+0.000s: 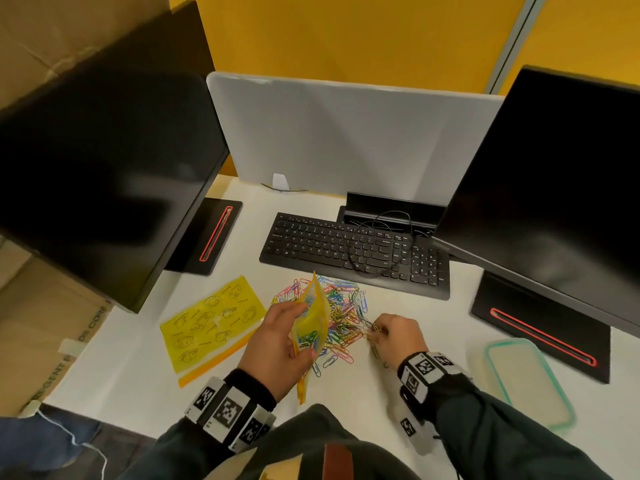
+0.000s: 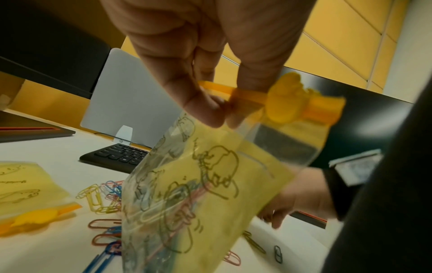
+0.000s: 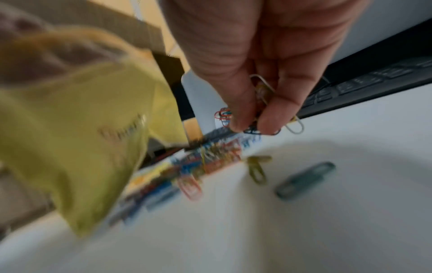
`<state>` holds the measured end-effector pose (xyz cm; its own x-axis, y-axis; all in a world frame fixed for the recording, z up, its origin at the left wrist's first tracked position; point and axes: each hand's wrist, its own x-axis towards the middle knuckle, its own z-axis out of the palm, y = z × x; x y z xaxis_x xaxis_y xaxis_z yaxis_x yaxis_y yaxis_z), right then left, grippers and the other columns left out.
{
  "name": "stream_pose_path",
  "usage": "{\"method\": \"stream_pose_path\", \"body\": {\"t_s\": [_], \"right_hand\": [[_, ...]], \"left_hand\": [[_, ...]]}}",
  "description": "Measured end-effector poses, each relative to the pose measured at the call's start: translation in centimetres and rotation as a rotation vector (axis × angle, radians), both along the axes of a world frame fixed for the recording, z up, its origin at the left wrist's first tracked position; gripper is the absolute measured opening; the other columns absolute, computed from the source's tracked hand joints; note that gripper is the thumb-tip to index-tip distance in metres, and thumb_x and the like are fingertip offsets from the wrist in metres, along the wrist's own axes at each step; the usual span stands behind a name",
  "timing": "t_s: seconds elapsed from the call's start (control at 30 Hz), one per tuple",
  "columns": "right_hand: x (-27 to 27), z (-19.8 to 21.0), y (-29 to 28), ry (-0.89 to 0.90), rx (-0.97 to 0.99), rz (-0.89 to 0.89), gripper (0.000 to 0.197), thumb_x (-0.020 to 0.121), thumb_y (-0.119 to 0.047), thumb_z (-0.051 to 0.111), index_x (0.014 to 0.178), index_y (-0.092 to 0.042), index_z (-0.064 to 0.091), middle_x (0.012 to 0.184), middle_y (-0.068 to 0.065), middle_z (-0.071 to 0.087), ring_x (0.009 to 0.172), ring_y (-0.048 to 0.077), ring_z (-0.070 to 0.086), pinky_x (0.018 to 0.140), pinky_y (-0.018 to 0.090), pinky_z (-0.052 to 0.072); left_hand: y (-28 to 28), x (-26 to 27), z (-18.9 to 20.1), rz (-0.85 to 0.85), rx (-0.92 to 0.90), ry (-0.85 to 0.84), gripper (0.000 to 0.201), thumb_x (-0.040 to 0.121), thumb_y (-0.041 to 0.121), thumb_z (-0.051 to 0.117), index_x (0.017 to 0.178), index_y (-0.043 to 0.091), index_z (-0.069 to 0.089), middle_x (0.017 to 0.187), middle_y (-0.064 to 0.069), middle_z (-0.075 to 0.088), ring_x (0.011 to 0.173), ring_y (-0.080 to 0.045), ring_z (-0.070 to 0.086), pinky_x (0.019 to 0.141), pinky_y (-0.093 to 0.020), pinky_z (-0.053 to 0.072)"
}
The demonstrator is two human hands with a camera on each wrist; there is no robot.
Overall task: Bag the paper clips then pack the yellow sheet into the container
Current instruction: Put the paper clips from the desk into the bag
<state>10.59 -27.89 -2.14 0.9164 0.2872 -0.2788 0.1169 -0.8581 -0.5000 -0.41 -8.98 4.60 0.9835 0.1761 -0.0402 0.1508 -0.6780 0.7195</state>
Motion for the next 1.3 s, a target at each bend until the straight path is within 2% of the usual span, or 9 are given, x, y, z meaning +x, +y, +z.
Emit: {"method": "stream_pose_path", "body": {"t_s": [0.17, 0.27, 0.5, 0.57, 0.7, 0.83, 0.93, 1.1, 1.3], "right_hand": [[-1.5, 5.5, 0.9, 0.186, 0.718, -0.228, 0.003, 0.077, 0.005, 0.068, 0.076, 0.002, 0.066, 0.061, 0.002, 0.052, 0.052, 0.004, 0.059, 0.053, 0.023, 0.056], [-2.7, 8.1, 3.3, 0.274, 0.893, -0.108, 0.021, 0.078, 0.006, 0.066, 0.07, -0.014, 0.066, 0.066, 0.004, 0.054, 0.048, 0.002, 0.058, 0.054, 0.025, 0.055], [-3.3, 7.0, 6.1, 0.204, 0.7, 0.097, 0.025, 0.078, 0.0, 0.066, 0.082, -0.024, 0.067, 0.068, -0.009, 0.057, 0.066, 0.007, 0.055, 0.073, 0.022, 0.052], [-3.2, 6.6, 6.1, 0.132, 0.488, 0.188, 0.025, 0.079, -0.004, 0.066, 0.099, -0.018, 0.067, 0.084, -0.006, 0.063, 0.079, 0.008, 0.057, 0.074, 0.014, 0.046], [-3.3, 6.3, 5.4, 0.074, 0.269, 0.28, 0.038, 0.083, -0.005, 0.062, 0.118, -0.017, 0.059, 0.116, 0.002, 0.063, 0.108, 0.016, 0.057, 0.094, 0.027, 0.046], [-3.0, 6.9, 4.4, -0.106, 0.622, 0.12, 0.029, 0.083, 0.002, 0.055, 0.095, -0.02, 0.068, 0.092, -0.01, 0.064, 0.084, -0.003, 0.057, 0.078, 0.013, 0.047], [-2.9, 6.3, 2.9, -0.246, 0.672, 0.101, 0.027, 0.08, 0.004, 0.051, 0.075, -0.018, 0.065, 0.077, -0.008, 0.061, 0.074, 0.004, 0.056, 0.069, 0.016, 0.047], [-6.2, 2.4, 1.9, -0.101, 0.067, 0.852, 0.029, 0.087, -0.007, 0.045, 0.107, -0.016, 0.065, 0.114, 0.005, 0.065, 0.108, 0.025, 0.056, 0.09, 0.041, 0.049], [-10.1, -2.5, 3.9, 0.07, -0.262, 1.514, 0.053, 0.098, -0.026, 0.042, 0.146, -0.023, 0.021, 0.157, 0.001, 0.018, 0.142, 0.039, 0.01, 0.107, 0.057, 0.027]], "left_hand": [[-0.4, 0.5, -0.8, -0.053, -0.004, 0.04, 0.065, 0.069, 0.013, 0.071, 0.127, 0.024, 0.045, 0.123, 0.014, 0.036, 0.058, -0.002, 0.052, 0.056, 0.0, 0.036], [-0.6, 0.8, -0.9, -0.071, 0.007, 0.051, 0.064, 0.069, 0.014, 0.071, 0.127, 0.022, 0.044, 0.12, 0.016, 0.034, 0.059, 0.001, 0.052, 0.056, 0.001, 0.035], [-0.4, 0.9, -0.9, -0.066, -0.002, 0.048, 0.043, 0.067, 0.009, 0.069, 0.108, 0.011, 0.055, 0.114, 0.009, 0.041, 0.044, -0.006, 0.043, 0.051, -0.005, 0.036], [-0.2, 0.9, -1.0, -0.043, -0.017, 0.037, 0.049, 0.066, 0.005, 0.068, 0.114, 0.013, 0.055, 0.115, 0.01, 0.041, 0.043, -0.007, 0.045, 0.053, -0.004, 0.038], [0.0, 1.2, -1.2, -0.052, -0.035, 0.032, 0.06, 0.066, 0.002, 0.067, 0.122, 0.018, 0.052, 0.121, 0.004, 0.048, 0.056, -0.009, 0.055, 0.06, -0.002, 0.039], [0.3, 1.7, -0.8, -0.046, -0.034, -0.006, 0.062, 0.064, -0.002, 0.066, 0.121, 0.019, 0.054, 0.121, 0.002, 0.051, 0.065, 0.007, 0.054, 0.064, 0.004, 0.034], [1.1, 2.0, 0.0, 0.006, -0.021, -0.027, 0.061, 0.064, -0.003, 0.067, 0.12, 0.018, 0.055, 0.12, 0.003, 0.05, 0.075, 0.007, 0.055, 0.065, 0.006, 0.032], [2.1, 1.6, 0.9, 0.075, -0.002, -0.059, 0.059, 0.064, -0.001, 0.068, 0.117, 0.022, 0.056, 0.114, 0.009, 0.047, 0.051, -0.01, 0.045, 0.059, 0.002, 0.036], [2.8, 0.4, 1.6, 0.123, 0.002, -0.087, 0.058, 0.066, 0.001, 0.068, 0.118, 0.021, 0.055, 0.114, 0.013, 0.044, 0.047, -0.01, 0.041, 0.057, 0.0, 0.037]]}}
